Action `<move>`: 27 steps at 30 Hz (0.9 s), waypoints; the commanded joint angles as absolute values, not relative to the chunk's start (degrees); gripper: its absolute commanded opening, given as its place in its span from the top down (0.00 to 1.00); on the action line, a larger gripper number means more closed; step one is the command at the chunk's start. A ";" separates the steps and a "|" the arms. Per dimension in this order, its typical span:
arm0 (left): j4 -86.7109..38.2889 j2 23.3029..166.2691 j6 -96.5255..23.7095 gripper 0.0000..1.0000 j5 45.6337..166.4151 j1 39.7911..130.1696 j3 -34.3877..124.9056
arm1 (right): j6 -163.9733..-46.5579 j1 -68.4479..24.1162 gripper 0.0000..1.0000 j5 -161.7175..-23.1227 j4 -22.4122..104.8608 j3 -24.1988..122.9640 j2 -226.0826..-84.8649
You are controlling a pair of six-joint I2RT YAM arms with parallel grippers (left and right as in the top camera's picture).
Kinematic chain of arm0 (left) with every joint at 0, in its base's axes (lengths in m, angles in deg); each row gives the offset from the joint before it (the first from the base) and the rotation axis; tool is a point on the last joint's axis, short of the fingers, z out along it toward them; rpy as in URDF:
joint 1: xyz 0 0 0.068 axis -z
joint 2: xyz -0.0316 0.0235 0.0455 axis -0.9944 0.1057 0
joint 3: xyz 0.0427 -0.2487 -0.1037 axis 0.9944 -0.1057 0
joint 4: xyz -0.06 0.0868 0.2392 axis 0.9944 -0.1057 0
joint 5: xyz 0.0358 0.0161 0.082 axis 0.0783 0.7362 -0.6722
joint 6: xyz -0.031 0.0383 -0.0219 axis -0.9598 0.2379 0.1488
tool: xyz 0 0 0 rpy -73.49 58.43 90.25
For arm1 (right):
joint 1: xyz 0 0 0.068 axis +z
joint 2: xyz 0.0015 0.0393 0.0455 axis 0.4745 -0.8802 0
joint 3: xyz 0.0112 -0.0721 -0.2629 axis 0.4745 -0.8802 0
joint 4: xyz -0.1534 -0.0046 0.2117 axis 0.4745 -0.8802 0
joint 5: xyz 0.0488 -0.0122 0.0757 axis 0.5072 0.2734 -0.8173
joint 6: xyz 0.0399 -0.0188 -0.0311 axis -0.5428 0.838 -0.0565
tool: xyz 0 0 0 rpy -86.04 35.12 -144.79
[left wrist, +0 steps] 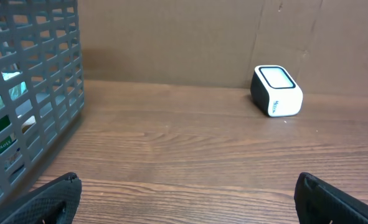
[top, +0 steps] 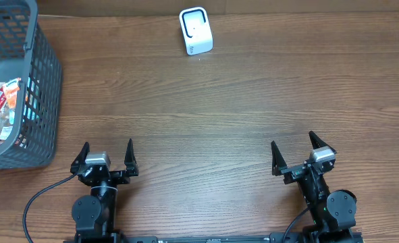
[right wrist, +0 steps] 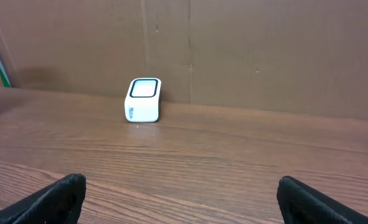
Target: Scan the item barcode
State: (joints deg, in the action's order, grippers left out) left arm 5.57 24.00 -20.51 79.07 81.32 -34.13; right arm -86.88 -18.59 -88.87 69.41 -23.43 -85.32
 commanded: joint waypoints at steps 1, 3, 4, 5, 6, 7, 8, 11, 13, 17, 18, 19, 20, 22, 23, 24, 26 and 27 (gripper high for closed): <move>5.55 23.39 -19.20 0.00 79.49 81.67 -34.32 | -87.26 -18.77 0.00 -88.98 69.58 -24.05 -84.86; 5.53 23.39 -19.20 0.00 79.49 81.67 -34.32 | -87.26 -18.77 0.00 -89.00 69.58 -24.05 -84.86; 5.53 23.39 -19.22 0.00 79.51 81.67 -34.32 | -87.28 -18.77 0.00 -89.00 69.58 -24.05 -84.86; 5.53 23.39 -19.22 0.00 79.49 81.67 -34.32 | -87.26 -18.77 0.00 -89.00 69.58 -24.05 -84.86; 5.53 23.39 -19.20 0.00 79.49 81.67 -34.32 | -87.26 -18.77 0.00 -89.00 69.58 -24.05 -84.86; 5.53 23.39 -19.20 0.00 79.49 81.67 -34.32 | -87.26 -18.77 0.00 -89.00 69.58 -24.05 -84.86; 5.53 23.39 -19.22 0.00 79.49 81.67 -34.32 | -87.26 -18.77 0.00 -89.00 69.58 -24.05 -84.86; 5.53 23.39 -19.20 0.00 79.51 81.67 -34.32 | -87.26 -18.77 0.00 -89.00 69.58 -24.05 -84.86; 5.53 23.39 -19.22 0.00 79.49 81.67 -34.32 | -87.26 -18.77 0.00 -88.98 69.58 -24.05 -84.86; 5.55 23.39 -19.13 0.00 79.18 81.67 -34.32 | -87.28 -18.77 0.00 -89.00 69.58 -24.05 -84.86; 5.77 23.39 -18.71 0.00 77.20 81.67 -34.32 | -87.26 -18.77 0.00 -88.98 69.58 -24.05 -84.86; 5.81 23.39 -18.65 0.00 75.99 81.67 -34.32 | -87.26 -18.77 0.00 -89.00 69.58 -24.05 -84.86; 5.81 23.39 -18.08 0.00 74.83 81.67 -34.32 | -87.26 -18.77 0.00 -89.00 69.58 -24.05 -84.86; 5.81 23.39 -17.93 0.00 75.34 81.67 -34.32 | -87.26 -18.77 0.00 -89.00 69.58 -24.05 -84.86; 5.81 23.39 -17.93 0.00 75.45 81.67 -34.32 | -87.26 -18.77 0.00 -88.98 69.58 -24.05 -84.86; 5.79 23.39 -17.93 0.00 75.45 81.67 -34.32 | -87.26 -18.77 0.00 -89.00 69.58 -24.05 -84.86; 5.81 23.39 -17.97 0.00 75.51 81.67 -34.32 | -87.26 -18.77 0.00 -89.00 69.58 -24.05 -84.86; 5.81 23.39 -17.97 0.01 75.49 81.67 -34.32 | -87.26 -18.77 0.00 -89.00 69.58 -24.05 -84.86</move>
State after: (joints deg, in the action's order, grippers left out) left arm 5.61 24.00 -19.41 76.47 81.32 -34.13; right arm -86.91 -18.59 -88.87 69.43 -23.43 -85.32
